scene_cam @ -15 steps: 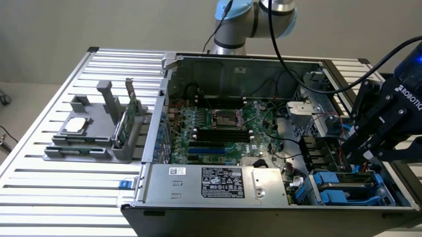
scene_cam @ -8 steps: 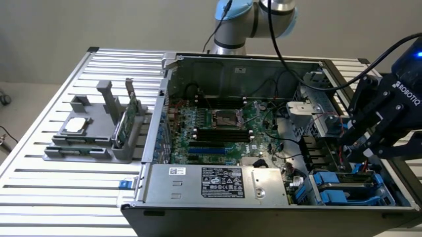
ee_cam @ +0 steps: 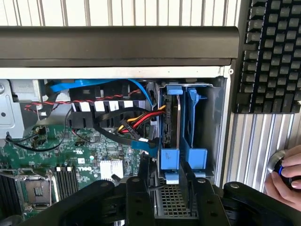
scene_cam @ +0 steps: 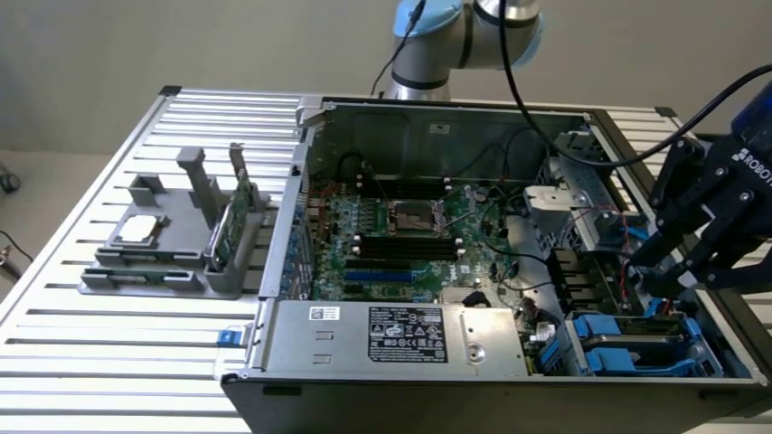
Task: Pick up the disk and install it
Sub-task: 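Insert the second disk wire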
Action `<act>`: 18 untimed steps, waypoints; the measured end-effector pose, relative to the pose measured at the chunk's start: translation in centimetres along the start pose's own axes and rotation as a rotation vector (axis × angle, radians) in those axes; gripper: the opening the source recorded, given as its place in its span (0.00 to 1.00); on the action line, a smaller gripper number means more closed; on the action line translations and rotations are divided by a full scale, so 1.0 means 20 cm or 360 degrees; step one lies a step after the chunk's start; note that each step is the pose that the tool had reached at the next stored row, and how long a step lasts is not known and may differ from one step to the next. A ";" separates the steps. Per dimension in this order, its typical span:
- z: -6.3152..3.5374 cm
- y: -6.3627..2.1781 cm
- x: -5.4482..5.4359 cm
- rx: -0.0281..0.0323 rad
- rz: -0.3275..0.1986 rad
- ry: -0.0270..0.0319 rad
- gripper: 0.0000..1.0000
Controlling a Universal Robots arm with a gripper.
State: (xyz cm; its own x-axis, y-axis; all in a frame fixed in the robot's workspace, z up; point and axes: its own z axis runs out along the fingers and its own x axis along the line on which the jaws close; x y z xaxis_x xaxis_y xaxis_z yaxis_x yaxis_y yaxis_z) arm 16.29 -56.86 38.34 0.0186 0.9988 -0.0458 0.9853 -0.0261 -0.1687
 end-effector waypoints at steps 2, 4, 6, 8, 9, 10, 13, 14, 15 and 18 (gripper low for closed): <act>0.004 0.010 0.00 -0.00002 0.0000 -0.00009 0.40; 0.011 0.018 0.01 -0.00013 0.0000 -0.00016 0.40; 0.024 0.023 0.01 -0.00043 0.0001 -0.00016 0.40; 0.034 0.028 0.02 -0.00089 0.0001 -0.00015 0.40; 0.038 0.031 0.02 -0.00112 0.0001 -0.00016 0.40; 0.042 0.034 0.02 -0.00134 0.0001 -0.00014 0.40; 0.054 0.039 0.03 -0.00225 0.0001 -0.00010 0.40; 0.057 0.040 0.04 -0.00252 0.0002 -0.00015 0.40; 0.060 0.040 0.04 -0.00265 0.0002 -0.00013 0.40; 0.064 0.040 0.05 -0.00268 0.0005 -0.00005 0.40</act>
State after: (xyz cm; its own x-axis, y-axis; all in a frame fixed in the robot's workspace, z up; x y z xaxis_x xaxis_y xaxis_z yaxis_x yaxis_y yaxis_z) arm 16.88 -55.86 36.90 0.0220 0.9987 -0.0467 0.9880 -0.0289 -0.1519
